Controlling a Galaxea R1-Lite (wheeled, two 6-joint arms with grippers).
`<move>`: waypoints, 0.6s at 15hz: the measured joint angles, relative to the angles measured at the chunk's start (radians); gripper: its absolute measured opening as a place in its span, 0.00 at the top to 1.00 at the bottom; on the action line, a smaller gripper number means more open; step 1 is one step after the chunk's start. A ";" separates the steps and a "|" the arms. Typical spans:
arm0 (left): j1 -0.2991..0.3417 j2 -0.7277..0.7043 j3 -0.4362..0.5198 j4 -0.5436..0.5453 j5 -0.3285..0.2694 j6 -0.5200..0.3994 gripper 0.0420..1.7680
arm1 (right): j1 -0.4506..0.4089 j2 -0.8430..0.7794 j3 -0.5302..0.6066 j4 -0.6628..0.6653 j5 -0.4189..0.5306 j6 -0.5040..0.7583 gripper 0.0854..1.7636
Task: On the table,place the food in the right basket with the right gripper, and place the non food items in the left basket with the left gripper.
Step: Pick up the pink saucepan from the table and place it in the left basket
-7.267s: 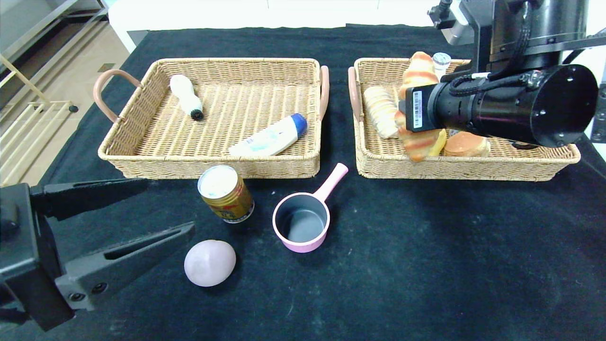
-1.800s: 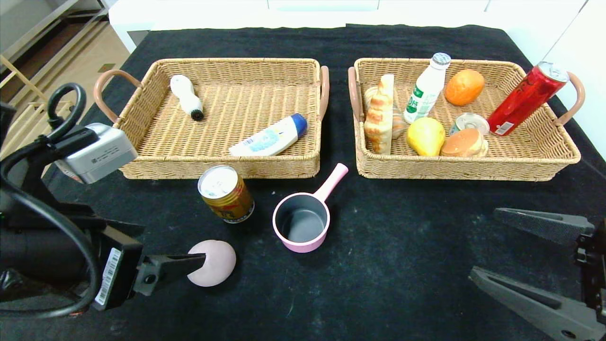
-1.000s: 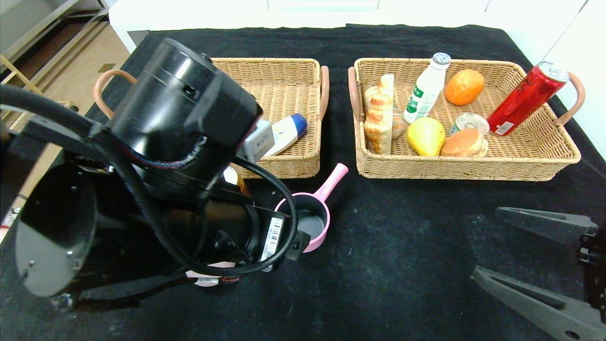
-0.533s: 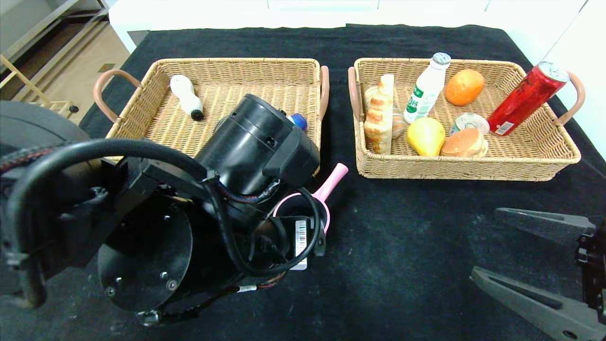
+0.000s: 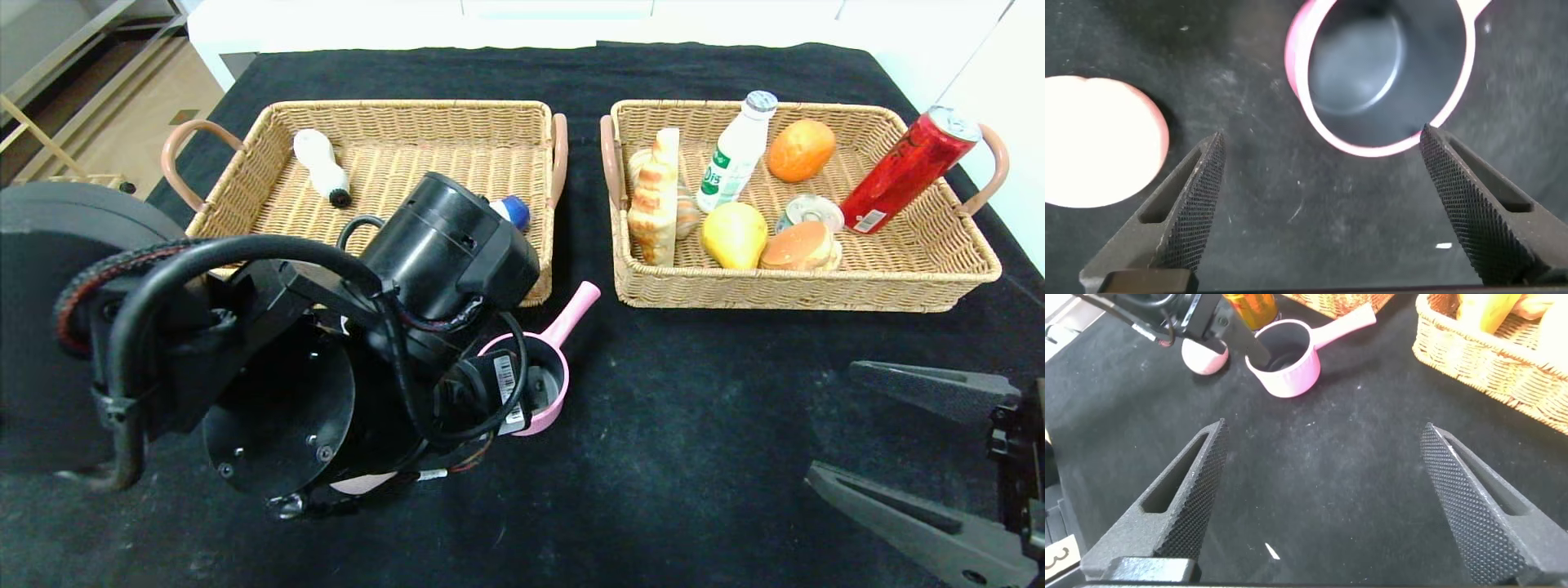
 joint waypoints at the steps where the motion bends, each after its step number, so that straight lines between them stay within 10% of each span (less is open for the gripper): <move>1: 0.004 0.003 -0.006 0.000 -0.001 -0.002 0.03 | 0.000 0.002 0.001 0.000 0.000 0.000 0.03; 9: 0.013 0.070 -0.057 0.000 0.032 -0.028 0.03 | 0.000 0.009 0.002 -0.001 0.000 0.000 0.03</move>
